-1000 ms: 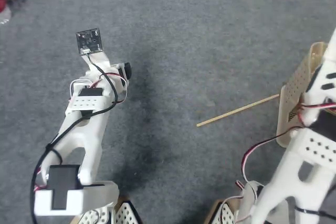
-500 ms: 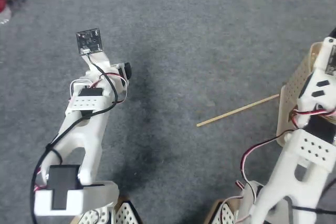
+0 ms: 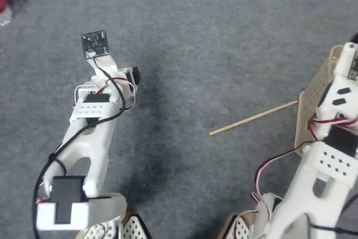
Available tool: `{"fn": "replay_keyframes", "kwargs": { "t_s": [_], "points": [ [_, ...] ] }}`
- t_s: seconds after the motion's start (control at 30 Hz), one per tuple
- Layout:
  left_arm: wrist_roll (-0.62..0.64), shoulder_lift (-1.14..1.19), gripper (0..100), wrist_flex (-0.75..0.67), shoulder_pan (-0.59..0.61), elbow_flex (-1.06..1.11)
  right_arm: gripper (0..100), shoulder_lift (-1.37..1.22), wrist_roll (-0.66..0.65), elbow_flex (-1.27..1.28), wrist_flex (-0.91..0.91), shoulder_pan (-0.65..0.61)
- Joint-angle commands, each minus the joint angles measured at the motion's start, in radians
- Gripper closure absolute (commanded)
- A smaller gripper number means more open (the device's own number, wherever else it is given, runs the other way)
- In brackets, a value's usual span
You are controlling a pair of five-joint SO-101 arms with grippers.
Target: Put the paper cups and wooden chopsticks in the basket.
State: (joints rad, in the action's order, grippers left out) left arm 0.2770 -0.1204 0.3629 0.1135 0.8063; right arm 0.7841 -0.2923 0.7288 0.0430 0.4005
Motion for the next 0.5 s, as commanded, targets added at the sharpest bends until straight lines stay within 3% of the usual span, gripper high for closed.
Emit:
{"fn": "replay_keyframes", "kwargs": {
  "t_s": [0.0,0.17,0.27,0.33,0.47],
  "points": [
    [0.005,-0.008,80,-0.021,0.000,-0.007,81.8,0.085,-0.005,-0.166,0.395,-0.117],
    [0.005,-0.008,80,-0.021,0.000,-0.007,81.8,0.016,-0.012,-0.350,0.868,-0.366],
    [0.005,-0.008,80,-0.021,0.000,-0.007,81.8,-0.119,-0.034,-0.391,1.047,-0.473],
    [0.005,-0.008,80,-0.021,0.000,-0.007,81.8,-0.237,-0.118,-0.394,1.127,-0.527],
    [0.005,-0.008,80,-0.021,0.000,-0.007,81.9,-0.483,-0.454,-0.394,1.260,-0.562]
  ]
}}
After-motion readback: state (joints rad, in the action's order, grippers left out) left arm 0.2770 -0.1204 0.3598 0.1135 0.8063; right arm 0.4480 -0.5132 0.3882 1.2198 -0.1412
